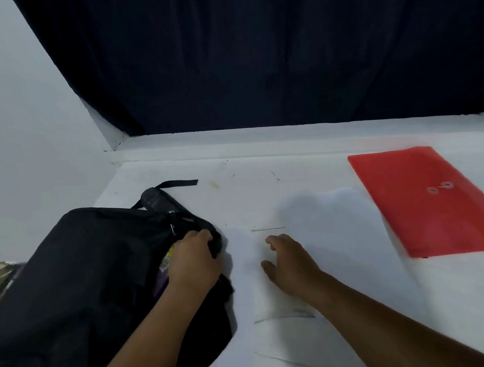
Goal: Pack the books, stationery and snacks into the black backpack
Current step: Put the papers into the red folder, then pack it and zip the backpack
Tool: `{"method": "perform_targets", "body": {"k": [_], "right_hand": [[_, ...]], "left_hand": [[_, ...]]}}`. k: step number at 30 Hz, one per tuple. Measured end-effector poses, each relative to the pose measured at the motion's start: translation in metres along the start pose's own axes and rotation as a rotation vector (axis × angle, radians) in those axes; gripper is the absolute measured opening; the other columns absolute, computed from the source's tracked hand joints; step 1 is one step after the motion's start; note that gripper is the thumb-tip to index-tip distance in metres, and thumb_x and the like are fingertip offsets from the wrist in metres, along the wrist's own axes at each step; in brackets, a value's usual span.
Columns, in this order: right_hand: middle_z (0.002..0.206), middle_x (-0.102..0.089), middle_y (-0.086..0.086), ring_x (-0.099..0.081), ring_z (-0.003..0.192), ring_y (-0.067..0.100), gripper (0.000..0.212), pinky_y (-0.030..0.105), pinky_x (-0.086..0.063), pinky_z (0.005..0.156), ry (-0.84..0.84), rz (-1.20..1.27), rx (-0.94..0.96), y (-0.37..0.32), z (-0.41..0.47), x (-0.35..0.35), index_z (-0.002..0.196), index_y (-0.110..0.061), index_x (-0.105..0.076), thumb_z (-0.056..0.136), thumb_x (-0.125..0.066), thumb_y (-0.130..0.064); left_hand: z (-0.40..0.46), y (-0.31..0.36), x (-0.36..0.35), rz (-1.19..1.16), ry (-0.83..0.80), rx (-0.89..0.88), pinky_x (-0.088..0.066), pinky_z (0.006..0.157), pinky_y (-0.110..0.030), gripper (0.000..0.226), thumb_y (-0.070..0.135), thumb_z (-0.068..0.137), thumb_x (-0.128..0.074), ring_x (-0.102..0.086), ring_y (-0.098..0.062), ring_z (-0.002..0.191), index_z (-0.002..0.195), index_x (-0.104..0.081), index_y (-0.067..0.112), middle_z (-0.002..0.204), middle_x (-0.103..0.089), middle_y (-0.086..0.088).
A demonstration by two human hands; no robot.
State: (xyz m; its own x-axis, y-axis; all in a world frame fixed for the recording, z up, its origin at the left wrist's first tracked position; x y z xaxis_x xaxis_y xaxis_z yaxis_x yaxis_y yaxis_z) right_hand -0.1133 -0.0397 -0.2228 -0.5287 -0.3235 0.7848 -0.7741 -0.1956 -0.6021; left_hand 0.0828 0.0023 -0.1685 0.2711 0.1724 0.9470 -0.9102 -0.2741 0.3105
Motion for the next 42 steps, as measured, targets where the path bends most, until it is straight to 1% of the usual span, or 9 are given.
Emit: {"method": "perform_targets", "body": {"k": [3,8,15,19,25,28,31,36,42], "right_hand": [[0.145,-0.044,0.009,-0.045,0.132,0.028,0.060,0.039,-0.042,0.107,0.026,-0.105,-0.075,-0.013,0.015,-0.009,0.143,-0.012,-0.043,0.095,-0.056,-0.046],[0.138,-0.041,0.010,-0.042,0.125,0.031,0.074,0.041,-0.045,0.098,0.089,-0.317,-0.130,-0.033,0.025,-0.027,0.136,-0.012,-0.047,0.088,-0.052,-0.068],[0.099,-0.055,-0.005,-0.051,0.102,0.024,0.015,0.032,-0.042,0.077,0.212,0.067,-0.015,-0.046,0.016,-0.042,0.100,-0.023,-0.061,0.086,-0.068,-0.024],[0.086,-0.057,-0.007,-0.057,0.076,0.017,0.015,0.025,-0.040,0.054,0.224,0.254,-0.016,-0.048,0.012,-0.029,0.102,-0.025,-0.048,0.093,-0.056,-0.016],[0.104,-0.059,-0.001,-0.059,0.085,0.019,0.025,0.029,-0.050,0.067,0.432,0.314,-0.079,-0.034,0.011,0.021,0.117,-0.026,-0.048,0.095,-0.057,-0.018],[0.101,-0.057,-0.003,-0.058,0.081,0.014,0.027,0.018,-0.044,0.058,0.556,0.363,-0.113,-0.021,0.007,0.053,0.115,-0.027,-0.046,0.095,-0.060,-0.016],[0.103,-0.055,-0.003,-0.059,0.085,0.015,0.031,0.015,-0.046,0.059,0.640,0.405,-0.099,-0.010,0.001,0.078,0.113,-0.030,-0.041,0.095,-0.062,-0.016],[0.110,-0.053,-0.013,-0.052,0.096,-0.019,0.035,-0.002,-0.041,0.073,0.736,0.447,0.089,-0.003,-0.013,0.110,0.127,-0.017,-0.046,0.096,-0.061,-0.013],[0.112,-0.066,-0.010,-0.062,0.104,0.006,0.033,0.024,-0.052,0.086,0.847,0.545,0.133,0.030,-0.028,0.166,0.127,-0.018,-0.051,0.095,-0.061,-0.017]], "left_hand": [[0.005,-0.016,0.040,-0.139,0.127,-0.012,-0.036,0.060,-0.031,0.010,0.015,0.084,-0.064,-0.058,-0.023,0.073,0.081,-0.055,0.011,0.075,-0.059,0.002],[0.009,-0.048,0.073,-0.292,0.143,-0.033,-0.043,0.054,-0.017,0.009,0.011,0.082,-0.067,-0.055,-0.013,0.057,0.078,-0.059,0.011,0.065,-0.062,0.000],[0.001,-0.064,0.071,-0.452,0.192,-0.092,-0.045,0.059,-0.022,0.006,0.007,0.087,-0.066,-0.057,-0.018,0.062,0.081,-0.064,0.007,0.067,-0.064,-0.002],[0.000,-0.069,0.076,-0.488,0.196,-0.091,-0.044,0.059,-0.017,0.005,0.007,0.086,-0.067,-0.058,-0.019,0.064,0.082,-0.066,0.009,0.069,-0.065,-0.002],[0.006,-0.053,0.066,-0.395,0.140,-0.117,-0.041,0.056,-0.016,0.007,0.010,0.085,-0.067,-0.056,-0.013,0.060,0.081,-0.061,0.010,0.069,-0.062,0.002],[0.010,-0.039,0.053,-0.316,0.094,-0.123,-0.045,0.061,-0.024,0.008,0.014,0.083,-0.068,-0.057,-0.017,0.070,0.084,-0.060,0.012,0.078,-0.061,0.003],[0.009,-0.015,0.036,-0.165,0.000,-0.111,-0.048,0.087,-0.039,0.025,0.026,0.082,-0.065,-0.051,-0.025,0.105,0.106,-0.060,0.021,0.107,-0.060,0.004],[-0.002,0.041,0.014,0.035,-0.032,-0.142,-0.019,0.099,-0.041,0.056,0.036,0.086,-0.059,-0.025,-0.021,0.133,0.140,-0.042,0.038,0.146,-0.037,0.008],[0.002,0.102,-0.011,-0.190,-0.067,-0.100,-0.019,0.094,-0.039,0.048,0.046,0.091,-0.059,-0.033,-0.020,0.135,0.136,-0.046,0.037,0.139,-0.047,0.012]]}}
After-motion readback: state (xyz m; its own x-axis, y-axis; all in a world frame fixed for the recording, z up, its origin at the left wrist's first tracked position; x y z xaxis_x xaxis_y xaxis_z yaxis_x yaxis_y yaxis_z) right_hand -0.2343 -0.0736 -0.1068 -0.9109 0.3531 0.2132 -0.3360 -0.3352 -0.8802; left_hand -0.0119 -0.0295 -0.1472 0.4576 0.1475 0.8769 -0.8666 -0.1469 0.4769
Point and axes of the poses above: each hand's wrist, its own z-axis towards the middle knuckle, its own x-axis out of the back of the hand, y = z × x, the point moved 3 cm from there along z, towards the middle knuckle
